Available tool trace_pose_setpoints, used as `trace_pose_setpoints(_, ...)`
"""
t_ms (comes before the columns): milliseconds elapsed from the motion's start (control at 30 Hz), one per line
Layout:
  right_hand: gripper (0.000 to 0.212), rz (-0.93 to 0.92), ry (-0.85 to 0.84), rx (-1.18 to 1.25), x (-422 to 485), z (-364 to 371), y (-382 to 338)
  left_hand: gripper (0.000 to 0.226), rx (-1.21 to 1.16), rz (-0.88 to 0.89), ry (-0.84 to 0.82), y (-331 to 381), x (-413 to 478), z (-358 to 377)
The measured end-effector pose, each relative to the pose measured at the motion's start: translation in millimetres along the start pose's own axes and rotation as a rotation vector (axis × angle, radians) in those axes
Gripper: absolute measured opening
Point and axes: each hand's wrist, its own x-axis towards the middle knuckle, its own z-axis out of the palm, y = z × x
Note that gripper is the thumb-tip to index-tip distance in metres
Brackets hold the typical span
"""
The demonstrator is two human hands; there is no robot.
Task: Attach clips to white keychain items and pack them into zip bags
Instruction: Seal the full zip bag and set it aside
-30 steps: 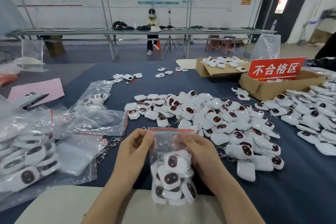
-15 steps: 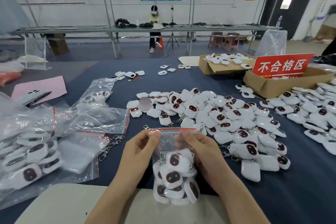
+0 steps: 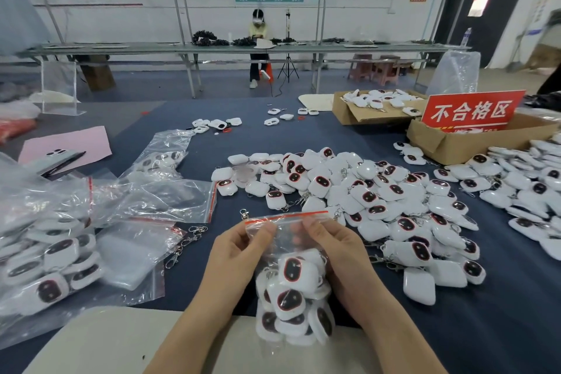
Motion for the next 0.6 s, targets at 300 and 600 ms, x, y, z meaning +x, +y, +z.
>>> trace_pose_setpoints(300, 0.026, 0.032, -0.009, -0.017, -1.5, 5.7, 2.4, 0.027, -0.094, -0.073, -0.012, -0.5, -1.4, 3.6)
trace_pose_setpoints(600, 0.021, 0.033, -0.056, -0.044, -1.3, 9.5, 5.1, 0.014, -0.150, -0.122, -0.004, 1.8, -2.5, 8.1)
